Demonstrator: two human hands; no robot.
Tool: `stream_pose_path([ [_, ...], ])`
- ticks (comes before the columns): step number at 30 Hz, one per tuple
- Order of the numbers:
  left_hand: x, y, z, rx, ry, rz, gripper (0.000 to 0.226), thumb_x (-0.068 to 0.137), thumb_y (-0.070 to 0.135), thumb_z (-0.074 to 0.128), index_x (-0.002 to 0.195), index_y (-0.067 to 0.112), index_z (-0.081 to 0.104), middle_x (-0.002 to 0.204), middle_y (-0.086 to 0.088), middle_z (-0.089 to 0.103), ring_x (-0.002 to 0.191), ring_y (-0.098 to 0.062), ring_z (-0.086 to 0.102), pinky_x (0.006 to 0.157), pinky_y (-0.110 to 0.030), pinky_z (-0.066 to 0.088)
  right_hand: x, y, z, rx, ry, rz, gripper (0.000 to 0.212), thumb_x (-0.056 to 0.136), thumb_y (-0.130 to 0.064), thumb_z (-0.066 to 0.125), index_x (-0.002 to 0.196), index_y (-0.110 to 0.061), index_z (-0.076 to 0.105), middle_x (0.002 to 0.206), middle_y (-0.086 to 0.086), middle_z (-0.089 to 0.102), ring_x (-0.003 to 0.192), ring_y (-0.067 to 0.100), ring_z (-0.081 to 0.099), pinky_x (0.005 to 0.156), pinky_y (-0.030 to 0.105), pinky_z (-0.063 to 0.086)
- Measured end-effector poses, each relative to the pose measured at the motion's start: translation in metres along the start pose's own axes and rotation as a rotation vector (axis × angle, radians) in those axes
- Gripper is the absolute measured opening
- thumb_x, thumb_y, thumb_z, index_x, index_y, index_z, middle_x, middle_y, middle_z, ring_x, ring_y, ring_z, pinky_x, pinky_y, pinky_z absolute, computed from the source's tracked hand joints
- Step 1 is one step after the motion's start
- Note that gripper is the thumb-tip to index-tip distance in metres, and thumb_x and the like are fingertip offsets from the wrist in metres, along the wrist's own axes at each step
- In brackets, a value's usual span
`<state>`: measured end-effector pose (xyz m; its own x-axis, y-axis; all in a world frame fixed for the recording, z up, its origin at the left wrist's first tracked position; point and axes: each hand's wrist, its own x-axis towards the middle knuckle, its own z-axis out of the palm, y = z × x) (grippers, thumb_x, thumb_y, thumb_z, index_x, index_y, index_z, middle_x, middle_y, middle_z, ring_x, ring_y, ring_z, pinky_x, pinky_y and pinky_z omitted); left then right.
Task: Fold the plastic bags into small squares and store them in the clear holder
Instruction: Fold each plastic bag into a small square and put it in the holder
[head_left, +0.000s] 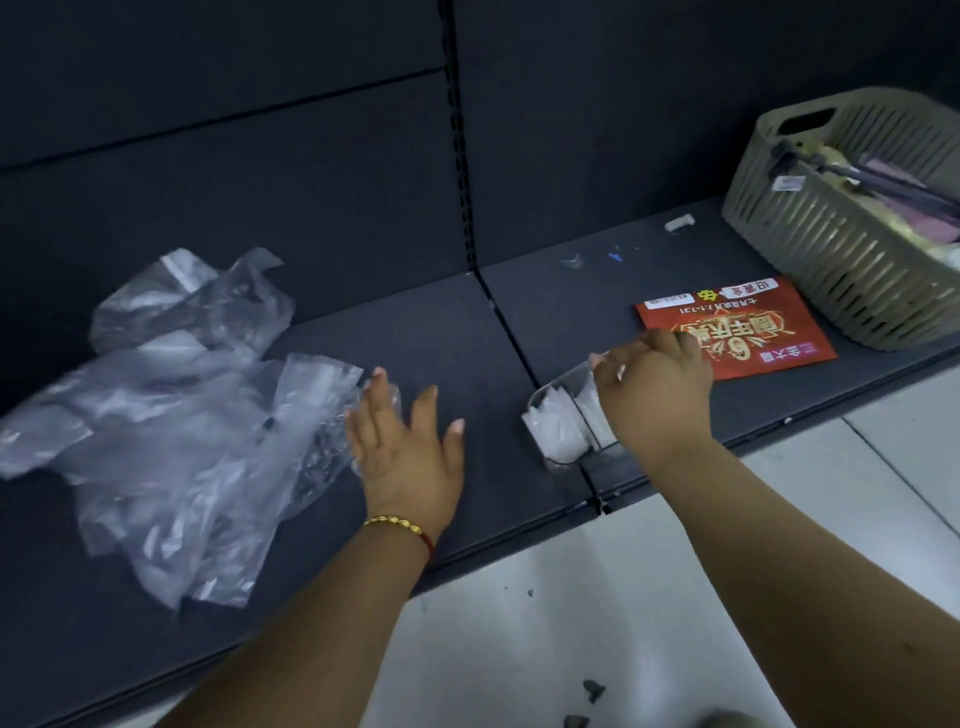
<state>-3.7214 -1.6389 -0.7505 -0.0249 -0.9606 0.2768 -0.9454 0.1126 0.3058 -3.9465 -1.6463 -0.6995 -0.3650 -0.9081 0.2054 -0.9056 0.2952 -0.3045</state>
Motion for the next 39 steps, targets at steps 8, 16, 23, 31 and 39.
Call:
stream_pose_path([
  [8, 0.030, -0.103, -0.059, 0.167, -0.357, -0.366, 0.042, 0.098, 0.048, 0.039, 0.119, 0.025, 0.067, 0.142, -0.002, 0.051, 0.140, -0.023, 0.028, 0.117, -0.054, -0.002, -0.055, -0.072, 0.020, 0.117, -0.125, -0.250, 0.020, 0.079, -0.026, 0.071, 0.066, -0.011, 0.072, 0.084, 0.010, 0.067, 0.084, 0.037, 0.059, 0.077, 0.042, 0.048],
  [16, 0.050, -0.125, -0.138, -0.285, 0.035, -0.354, 0.027, 0.095, 0.001, 0.049, 0.104, 0.012, 0.071, 0.112, -0.007, 0.070, 0.105, -0.025, 0.062, 0.087, -0.023, 0.043, -0.074, -0.110, 0.001, 0.182, -0.254, -0.357, 0.021, 0.089, -0.025, 0.062, 0.081, -0.011, 0.075, 0.095, 0.006, 0.068, 0.100, 0.031, 0.055, 0.088, 0.041, 0.045],
  [23, 0.054, -0.105, -0.228, -0.708, 0.173, -0.291, 0.021, 0.093, 0.004, 0.061, 0.091, 0.023, 0.070, 0.090, 0.011, 0.069, 0.081, 0.004, 0.063, 0.076, -0.009, 0.046, -0.091, -0.153, -0.049, 0.379, -0.271, -0.348, 0.025, 0.096, -0.031, 0.055, 0.093, -0.012, 0.071, 0.100, 0.004, 0.065, 0.105, 0.021, 0.049, 0.090, 0.031, 0.040],
  [31, 0.020, -0.064, -0.325, -0.977, 0.249, -0.159, 0.024, 0.090, 0.001, 0.065, 0.091, 0.023, 0.075, 0.094, 0.014, 0.074, 0.093, 0.002, 0.067, 0.074, -0.012, 0.050, -0.106, -0.184, -0.139, 0.774, -0.394, -0.150, 0.023, 0.096, -0.040, 0.056, 0.098, -0.018, 0.059, 0.092, -0.006, 0.062, 0.084, 0.012, 0.058, 0.066, 0.023, 0.045],
  [39, -0.036, -0.044, -0.392, -1.135, 0.159, -0.015, 0.041, 0.086, -0.013, 0.061, 0.073, 0.022, 0.078, 0.085, 0.007, 0.076, 0.082, -0.004, 0.068, 0.075, -0.015, 0.052, -0.097, -0.200, -0.239, 0.857, 0.063, -0.165, 0.045, 0.088, -0.055, 0.059, 0.117, -0.021, 0.058, 0.107, -0.009, 0.056, 0.108, 0.010, 0.044, 0.097, 0.036, 0.041],
])
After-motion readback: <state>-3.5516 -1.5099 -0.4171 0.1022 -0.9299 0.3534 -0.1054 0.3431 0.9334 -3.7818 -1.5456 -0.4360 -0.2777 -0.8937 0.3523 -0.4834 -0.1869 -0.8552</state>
